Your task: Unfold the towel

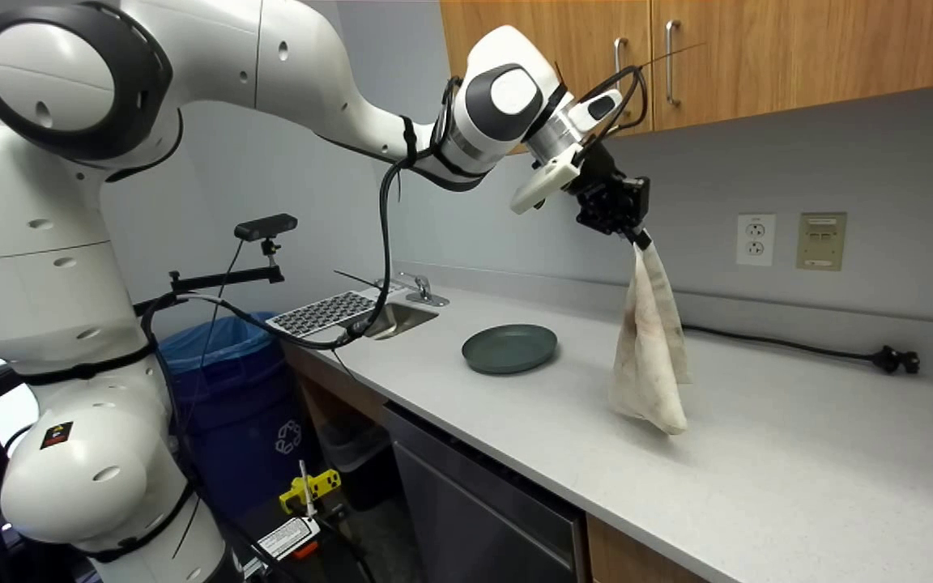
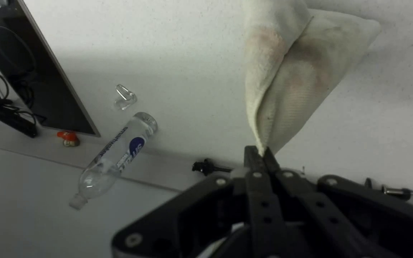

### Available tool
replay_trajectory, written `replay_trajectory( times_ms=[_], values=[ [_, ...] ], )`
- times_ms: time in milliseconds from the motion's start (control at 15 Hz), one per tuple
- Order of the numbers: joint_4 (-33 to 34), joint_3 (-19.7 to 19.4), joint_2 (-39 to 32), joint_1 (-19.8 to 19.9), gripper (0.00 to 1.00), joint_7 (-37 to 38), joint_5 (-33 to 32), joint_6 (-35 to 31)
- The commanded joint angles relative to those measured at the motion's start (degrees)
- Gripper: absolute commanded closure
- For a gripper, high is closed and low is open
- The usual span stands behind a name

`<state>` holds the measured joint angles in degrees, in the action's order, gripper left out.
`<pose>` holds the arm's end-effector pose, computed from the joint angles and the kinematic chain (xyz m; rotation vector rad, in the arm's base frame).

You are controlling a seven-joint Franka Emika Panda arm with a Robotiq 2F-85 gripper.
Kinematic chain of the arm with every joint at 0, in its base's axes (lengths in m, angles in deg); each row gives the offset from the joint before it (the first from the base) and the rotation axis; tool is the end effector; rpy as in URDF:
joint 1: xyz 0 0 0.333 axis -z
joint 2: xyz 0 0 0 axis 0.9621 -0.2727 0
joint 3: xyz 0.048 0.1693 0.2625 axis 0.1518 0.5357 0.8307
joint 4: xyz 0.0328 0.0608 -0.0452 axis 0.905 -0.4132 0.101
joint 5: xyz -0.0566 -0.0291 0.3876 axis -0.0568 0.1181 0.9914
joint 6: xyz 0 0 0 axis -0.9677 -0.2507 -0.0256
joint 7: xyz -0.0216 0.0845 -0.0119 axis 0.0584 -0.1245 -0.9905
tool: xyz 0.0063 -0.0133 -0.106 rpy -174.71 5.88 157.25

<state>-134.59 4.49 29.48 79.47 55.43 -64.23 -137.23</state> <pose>0.6094 -0.1234 0.5301 2.6758 0.0088 0.5852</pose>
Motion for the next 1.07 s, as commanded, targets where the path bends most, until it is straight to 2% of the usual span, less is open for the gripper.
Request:
replay_trajectory(
  times_ms=[0, 133, 333, 533, 733, 1000],
  values=[
    [-1.5, -0.6, 1.6, -0.7, 1.0, 9.6, -5.2, -5.1],
    [-1.9, -1.0, 1.6, -1.0, 1.0, 17.5, -10.4, -10.0],
    [-2.4, -1.1, 2.0, -1.0, 1.0, 30.8, -21.6, -15.3],
    [-3.9, -0.5, 2.4, -1.1, 1.0, 40.8, -32.0, -17.0],
    [-7.8, 0.9, 2.8, -1.5, 1.0, 43.3, -35.6, -18.8],
    [-16.4, 4.0, 3.0, -2.1, 1.0, 34.7, -28.4, -26.5]
  ],
)
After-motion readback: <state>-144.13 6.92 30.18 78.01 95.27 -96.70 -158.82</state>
